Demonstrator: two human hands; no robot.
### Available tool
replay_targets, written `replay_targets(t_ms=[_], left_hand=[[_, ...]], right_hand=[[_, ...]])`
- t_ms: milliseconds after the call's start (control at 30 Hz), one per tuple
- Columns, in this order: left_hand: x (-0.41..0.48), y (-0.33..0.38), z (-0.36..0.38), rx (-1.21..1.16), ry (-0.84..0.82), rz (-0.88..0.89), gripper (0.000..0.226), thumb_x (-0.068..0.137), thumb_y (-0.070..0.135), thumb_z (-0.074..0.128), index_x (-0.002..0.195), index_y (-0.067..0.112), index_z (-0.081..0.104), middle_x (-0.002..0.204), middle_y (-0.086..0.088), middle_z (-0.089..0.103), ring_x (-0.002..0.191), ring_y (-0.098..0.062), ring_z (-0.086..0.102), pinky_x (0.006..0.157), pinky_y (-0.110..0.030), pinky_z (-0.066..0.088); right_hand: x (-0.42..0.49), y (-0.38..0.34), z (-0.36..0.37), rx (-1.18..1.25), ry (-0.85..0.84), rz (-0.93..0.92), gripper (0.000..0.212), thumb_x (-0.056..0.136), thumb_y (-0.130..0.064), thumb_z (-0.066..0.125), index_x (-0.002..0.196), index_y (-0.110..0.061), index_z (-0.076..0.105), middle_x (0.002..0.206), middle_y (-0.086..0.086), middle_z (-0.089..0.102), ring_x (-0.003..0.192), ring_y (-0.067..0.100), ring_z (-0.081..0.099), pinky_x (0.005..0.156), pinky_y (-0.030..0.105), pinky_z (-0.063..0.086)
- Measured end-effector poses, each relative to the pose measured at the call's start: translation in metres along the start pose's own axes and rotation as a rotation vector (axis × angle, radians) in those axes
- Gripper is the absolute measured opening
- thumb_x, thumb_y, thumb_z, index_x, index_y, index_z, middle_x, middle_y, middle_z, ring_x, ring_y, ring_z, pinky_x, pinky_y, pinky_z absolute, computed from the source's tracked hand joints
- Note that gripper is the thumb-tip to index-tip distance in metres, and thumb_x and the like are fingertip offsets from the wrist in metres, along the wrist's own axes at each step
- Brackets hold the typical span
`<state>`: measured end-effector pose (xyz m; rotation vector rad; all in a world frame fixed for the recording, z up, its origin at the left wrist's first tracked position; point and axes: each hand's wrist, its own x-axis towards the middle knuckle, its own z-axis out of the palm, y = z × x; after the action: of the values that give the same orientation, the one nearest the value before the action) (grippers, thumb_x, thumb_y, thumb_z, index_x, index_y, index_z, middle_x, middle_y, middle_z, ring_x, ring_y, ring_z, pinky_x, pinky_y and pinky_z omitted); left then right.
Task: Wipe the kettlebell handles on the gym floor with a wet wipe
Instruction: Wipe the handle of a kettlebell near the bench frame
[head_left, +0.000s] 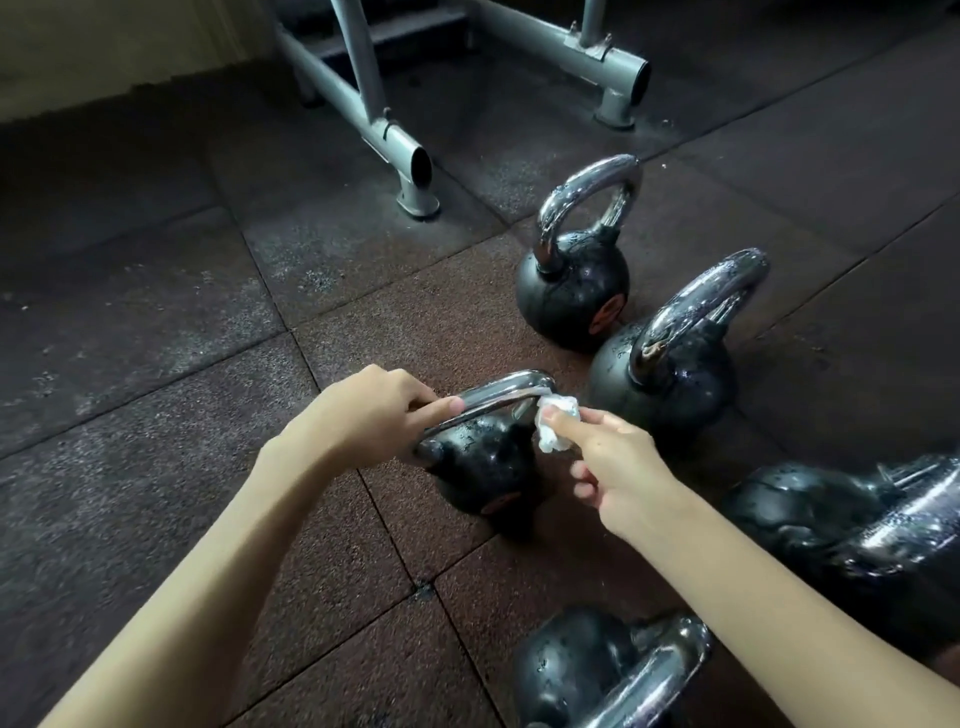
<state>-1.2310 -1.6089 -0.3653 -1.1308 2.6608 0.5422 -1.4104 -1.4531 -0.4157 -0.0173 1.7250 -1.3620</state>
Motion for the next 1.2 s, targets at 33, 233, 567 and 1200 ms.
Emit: replay_targets(t_ms=[33, 233, 567, 1200], left_hand=[[-0.004, 0.002, 0.002, 0.107, 0.038, 0.015, 0.059, 0.098, 0.074, 0.034, 0.087, 0.029, 0.070, 0.074, 0.006, 0.068, 0.076, -0.015, 0.066, 0.068, -0.032, 0.051], [-0.021, 0.035, 0.014, 0.353, 0.179, -0.148, 0.061, 0.104, 0.068, 0.024, 0.098, 0.024, 0.065, 0.093, -0.002, 0.072, 0.095, -0.026, 0.069, 0.073, -0.036, 0.039], [-0.016, 0.033, 0.005, 0.062, -0.029, -0.319, 0.061, 0.091, 0.084, 0.038, 0.092, 0.034, 0.075, 0.089, 0.001, 0.073, 0.097, -0.027, 0.071, 0.075, -0.034, 0.045], [0.041, 0.022, -0.024, -0.177, -0.148, -0.213, 0.034, 0.069, 0.076, 0.075, 0.087, 0.048, 0.081, 0.093, 0.020, 0.074, 0.078, -0.008, 0.062, 0.094, -0.045, 0.057]], right_hand=[[0.002, 0.002, 0.004, 0.027, -0.017, 0.063, 0.029, 0.082, -0.030, 0.086, 0.105, -0.021, 0.071, 0.080, -0.004, 0.066, 0.052, 0.007, 0.041, 0.039, 0.020, 0.029], [0.013, 0.008, 0.012, 0.077, 0.118, 0.143, 0.018, 0.084, -0.019, 0.085, 0.092, -0.018, 0.069, 0.070, -0.004, 0.060, 0.062, 0.011, 0.042, 0.051, 0.026, 0.035], [0.039, -0.003, 0.037, 0.043, 0.136, 0.048, 0.015, 0.082, -0.015, 0.085, 0.096, -0.016, 0.078, 0.070, -0.002, 0.062, 0.055, 0.008, 0.043, 0.045, 0.022, 0.034], [0.054, 0.018, 0.028, -0.208, 0.133, -0.225, 0.046, 0.067, -0.033, 0.095, 0.108, -0.020, 0.080, 0.096, -0.003, 0.078, 0.086, 0.015, 0.067, 0.095, 0.043, 0.059]])
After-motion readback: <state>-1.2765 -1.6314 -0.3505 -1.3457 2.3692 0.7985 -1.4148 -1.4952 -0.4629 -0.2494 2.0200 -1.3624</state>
